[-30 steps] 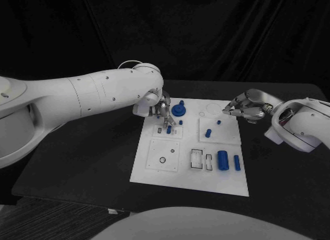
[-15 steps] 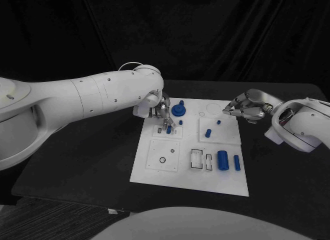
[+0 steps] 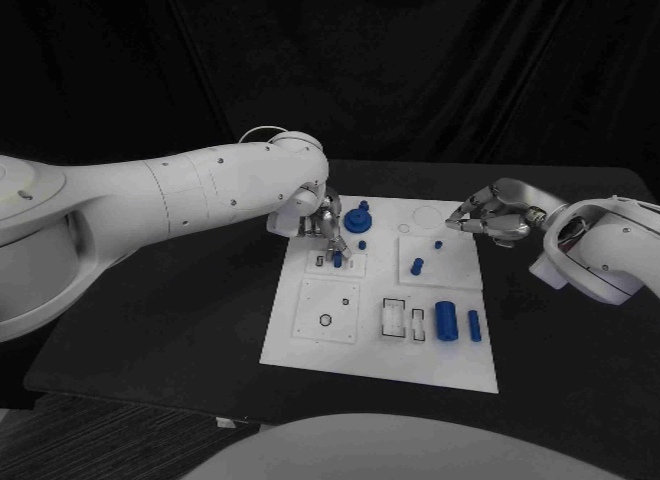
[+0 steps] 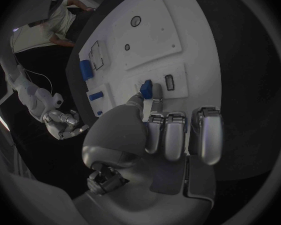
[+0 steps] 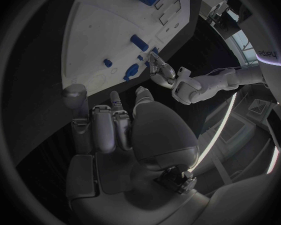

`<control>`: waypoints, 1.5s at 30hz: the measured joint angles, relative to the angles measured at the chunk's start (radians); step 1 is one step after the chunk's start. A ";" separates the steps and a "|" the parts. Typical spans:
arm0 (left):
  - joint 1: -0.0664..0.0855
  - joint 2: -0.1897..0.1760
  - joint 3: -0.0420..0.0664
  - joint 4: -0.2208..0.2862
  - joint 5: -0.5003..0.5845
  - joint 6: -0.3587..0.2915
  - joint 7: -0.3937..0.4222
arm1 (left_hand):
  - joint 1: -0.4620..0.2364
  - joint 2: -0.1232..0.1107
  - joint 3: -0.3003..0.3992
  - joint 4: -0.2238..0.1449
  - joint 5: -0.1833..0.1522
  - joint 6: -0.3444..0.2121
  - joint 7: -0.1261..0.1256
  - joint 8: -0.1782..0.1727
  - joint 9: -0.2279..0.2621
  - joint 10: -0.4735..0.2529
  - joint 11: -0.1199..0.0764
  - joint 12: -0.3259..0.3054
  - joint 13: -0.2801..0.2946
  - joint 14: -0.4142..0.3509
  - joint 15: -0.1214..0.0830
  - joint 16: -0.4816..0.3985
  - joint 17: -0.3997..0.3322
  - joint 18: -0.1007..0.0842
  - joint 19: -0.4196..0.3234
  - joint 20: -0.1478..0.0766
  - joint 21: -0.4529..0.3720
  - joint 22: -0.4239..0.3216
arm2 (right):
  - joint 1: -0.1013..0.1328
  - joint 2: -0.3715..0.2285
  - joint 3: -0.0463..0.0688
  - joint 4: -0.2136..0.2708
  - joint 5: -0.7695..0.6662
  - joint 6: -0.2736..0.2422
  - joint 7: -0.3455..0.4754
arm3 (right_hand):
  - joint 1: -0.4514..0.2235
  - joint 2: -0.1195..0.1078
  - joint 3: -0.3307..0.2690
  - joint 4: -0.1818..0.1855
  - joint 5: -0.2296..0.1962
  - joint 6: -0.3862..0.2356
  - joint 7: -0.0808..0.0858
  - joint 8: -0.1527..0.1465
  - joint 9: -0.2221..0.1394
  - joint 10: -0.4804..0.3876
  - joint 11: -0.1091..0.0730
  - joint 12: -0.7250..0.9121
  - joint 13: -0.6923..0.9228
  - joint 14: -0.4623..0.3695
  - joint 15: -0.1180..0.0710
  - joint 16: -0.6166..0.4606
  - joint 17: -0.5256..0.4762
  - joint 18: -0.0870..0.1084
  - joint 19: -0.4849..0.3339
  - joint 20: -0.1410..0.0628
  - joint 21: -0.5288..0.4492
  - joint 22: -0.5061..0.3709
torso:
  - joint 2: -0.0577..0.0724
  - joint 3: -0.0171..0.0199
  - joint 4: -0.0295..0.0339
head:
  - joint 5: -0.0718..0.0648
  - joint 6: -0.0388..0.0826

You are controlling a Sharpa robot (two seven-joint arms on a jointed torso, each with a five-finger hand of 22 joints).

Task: Assemble the parts on the task board

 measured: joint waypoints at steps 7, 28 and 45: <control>0.000 0.001 0.001 0.000 0.000 0.001 0.001 | 0.021 -0.021 0.022 -0.022 0.055 0.004 -0.004 -0.020 -0.015 -0.002 -0.005 0.000 0.000 0.000 0.000 0.000 0.000 0.000 0.000 0.000 0.000 0.000 | 0.000 0.002 0.000 0.000 0.000 -0.004 0.001 | 0.005 0.005 0.000 0.000 0.016 0.015 0.003 0.008 0.000 0.000 0.000 0.000 0.002 0.005 0.005 0.000 0.000 0.000 0.000 0.000 -0.001 0.000 | 0.000 0.0001 0.0004 | 0.001 0.000; -0.002 -0.030 0.000 0.043 0.000 -0.055 0.003 | -0.027 -0.091 0.195 -0.081 0.075 0.012 -0.004 -0.023 -0.021 0.002 -0.015 0.000 0.000 0.003 -0.004 0.000 0.000 0.000 0.007 -0.007 0.000 0.000 | 0.000 0.002 0.000 -0.003 0.000 -0.019 -0.005 | 0.011 0.011 0.000 0.000 0.016 0.015 0.004 0.008 -0.002 -0.013 0.002 0.000 0.003 0.001 0.012 -0.013 0.000 0.000 -0.019 0.008 -0.059 0.000 | 0.000 0.0011 0.0002 | 0.003 0.000; -0.002 -0.135 0.000 0.180 0.000 -0.245 0.010 | -0.038 -0.102 0.219 -0.092 0.074 0.017 -0.009 -0.023 -0.019 0.002 -0.015 0.000 0.000 0.004 -0.004 0.000 0.000 0.000 0.007 -0.007 0.000 0.000 | 0.000 0.001 0.000 -0.005 0.000 -0.018 -0.017 | 0.032 0.002 0.000 0.000 0.031 0.014 0.004 0.008 -0.005 -0.036 0.010 -0.009 0.007 -0.005 0.014 -0.024 0.000 0.000 -0.036 0.004 -0.094 0.000 | 0.000 0.0004 0.0011 | 0.002 0.000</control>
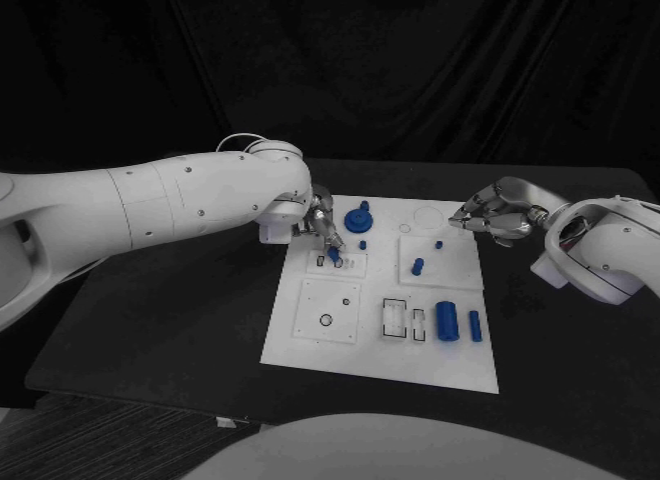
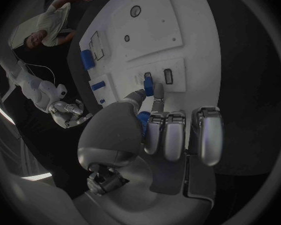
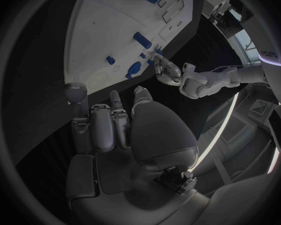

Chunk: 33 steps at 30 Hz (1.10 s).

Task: Assemble the parts on the task board

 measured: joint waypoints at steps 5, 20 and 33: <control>0.000 -0.046 0.000 0.074 0.000 -0.075 0.003 | -0.012 -0.012 0.006 -0.006 0.000 0.000 0.000 0.000 0.002 0.001 0.001 0.000 0.000 0.003 -0.003 0.000 0.000 0.000 0.000 0.000 0.000 0.000 | 0.000 0.000 0.000 0.000 0.000 0.000 -0.002 | 0.000 0.000 0.000 0.000 0.000 0.000 0.000 0.000 0.000 -0.008 -0.006 -0.004 0.000 -0.005 0.001 -0.011 0.000 0.000 -0.012 0.002 0.000 0.000 | 0.000 -0.0002 0.0001 | -0.002 0.000; -0.019 -0.188 -0.001 0.279 -0.111 -0.316 0.016 | -0.023 -0.022 0.042 0.002 -0.009 0.002 0.002 0.000 0.014 0.001 0.001 0.000 0.000 0.003 -0.003 0.000 0.000 0.000 0.000 0.000 -0.012 0.000 | -0.003 -0.001 0.000 0.005 0.000 -0.018 0.000 | 0.007 -0.007 0.000 0.000 0.000 -0.005 0.004 0.000 -0.005 -0.011 -0.010 -0.015 0.000 -0.012 0.001 -0.011 0.000 0.000 -0.016 0.005 -0.015 0.000 | -0.003 0.0038 -0.0014 | 0.008 0.000; -0.081 -0.224 -0.002 0.346 -0.265 -0.505 0.024 | -0.023 -0.022 0.042 0.002 -0.009 0.002 0.002 0.002 0.015 0.001 0.001 0.000 0.000 0.003 -0.003 0.000 0.000 0.000 0.000 0.000 -0.011 0.000 | -0.009 -0.009 0.000 0.019 0.000 -0.066 0.017 | 0.007 -0.007 0.000 0.000 0.031 -0.006 0.005 0.000 -0.006 -0.029 -0.006 -0.019 -0.005 -0.021 0.000 -0.011 0.000 0.000 -0.020 0.002 -0.035 0.000 | -0.003 0.0033 0.0008 | 0.004 0.000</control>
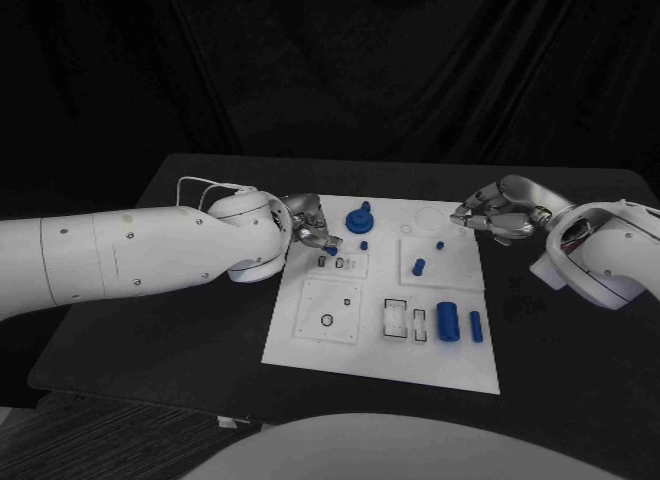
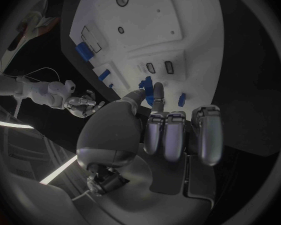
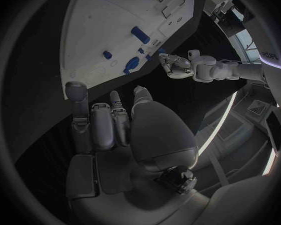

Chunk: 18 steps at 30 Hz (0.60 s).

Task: Assemble the parts on the task board

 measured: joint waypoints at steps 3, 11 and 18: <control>-0.006 0.002 0.000 -0.001 -0.015 -0.015 0.001 | 0.000 0.000 0.000 0.000 0.000 0.000 0.000 0.000 0.000 0.000 0.000 0.000 0.000 0.000 0.000 0.000 0.000 0.000 0.000 0.000 0.000 0.000 | -0.002 0.000 0.000 0.000 0.000 -0.006 0.002 | 0.000 0.000 0.000 0.000 0.000 0.000 0.000 0.000 0.000 -0.002 -0.002 -0.003 0.000 0.000 0.000 0.000 0.000 0.000 0.000 0.000 0.000 0.000 | -0.001 0.0001 -0.0001 | 0.002 0.000; -0.018 0.007 0.000 -0.012 -0.038 -0.034 0.004 | 0.000 0.000 0.000 0.000 0.000 0.000 0.000 0.000 0.005 0.000 0.000 0.000 0.000 0.000 0.000 0.000 0.000 0.000 0.000 0.000 0.000 0.000 | -0.006 0.000 0.000 0.001 0.000 -0.018 0.010 | 0.000 0.000 0.000 0.000 0.000 0.000 0.000 0.000 0.000 -0.002 -0.002 -0.004 0.000 0.000 0.000 0.000 0.000 0.000 0.000 0.000 0.000 0.000 | -0.002 -0.0007 -0.0001 | 0.000 0.000; -0.021 0.019 0.000 -0.021 -0.046 -0.033 0.006 | 0.000 0.000 0.000 0.000 0.000 0.002 -0.002 0.000 0.005 0.000 0.000 0.000 0.000 0.000 0.000 0.000 0.000 0.000 0.000 0.000 0.000 0.000 | -0.007 -0.001 0.000 0.003 0.000 -0.028 0.018 | 0.000 0.000 0.000 0.000 0.000 0.000 0.000 0.000 0.000 -0.002 -0.002 -0.004 0.000 0.000 0.000 0.000 0.000 0.000 0.000 0.000 0.000 0.000 | 0.001 -0.0008 -0.0012 | 0.005 0.000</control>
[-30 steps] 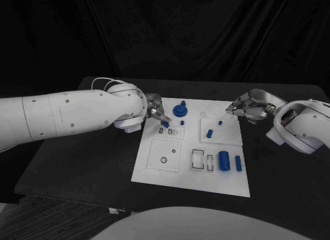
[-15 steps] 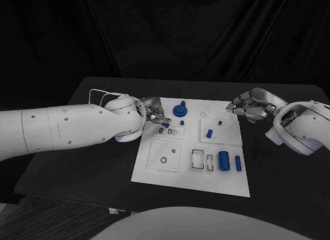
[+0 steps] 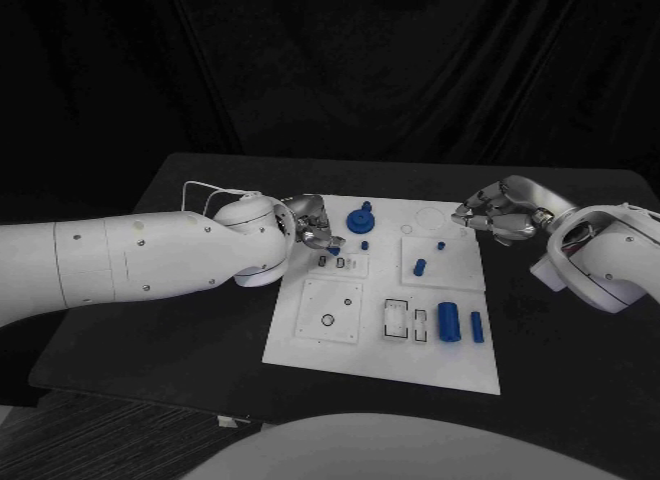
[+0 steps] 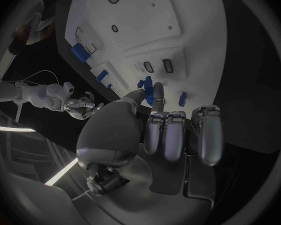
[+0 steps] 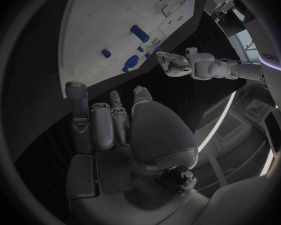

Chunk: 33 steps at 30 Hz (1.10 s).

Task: Assemble the parts on the task board

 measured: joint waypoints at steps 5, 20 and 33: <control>-0.002 0.003 0.000 -0.005 -0.003 0.004 0.001 | 0.000 0.000 0.010 0.010 0.000 0.000 0.000 0.000 0.000 0.000 0.000 0.000 0.000 0.000 0.000 0.000 0.000 0.000 0.000 0.000 0.000 0.000 | 0.000 -0.001 0.000 0.001 0.000 -0.005 0.004 | 0.000 0.000 0.000 0.000 0.000 0.000 0.000 0.000 0.000 0.000 0.000 -0.002 0.000 0.000 0.000 0.000 0.000 0.000 0.000 0.000 0.000 0.000 | 0.001 -0.0012 0.0000 | 0.000 0.000; -0.004 0.011 0.000 -0.012 0.000 0.022 0.003 | 0.000 0.000 0.011 0.011 0.000 0.000 0.000 0.000 0.000 0.000 0.000 0.000 0.000 0.000 0.000 0.000 0.000 0.000 0.000 0.000 0.000 0.000 | -0.001 -0.002 0.000 0.001 0.000 -0.010 0.010 | 0.000 0.000 0.000 0.000 0.000 0.000 0.000 0.000 0.000 0.000 0.000 -0.002 0.000 0.000 0.000 0.000 0.000 0.000 0.000 0.000 0.000 0.000 | 0.002 -0.0018 0.0000 | -0.001 0.000; -0.010 0.014 0.000 -0.008 0.001 0.042 0.003 | 0.000 0.000 0.011 0.011 0.000 0.000 0.000 0.000 0.001 0.000 0.000 0.000 0.000 0.000 0.000 0.000 0.000 0.000 0.000 0.000 0.000 0.000 | -0.001 -0.003 0.000 0.001 0.000 -0.010 0.010 | 0.000 0.000 0.000 0.000 0.016 0.000 0.000 0.000 0.000 0.000 0.000 -0.003 0.000 0.000 0.000 0.000 0.000 0.000 0.000 0.000 0.000 0.000 | 0.002 -0.0017 0.0000 | -0.001 0.000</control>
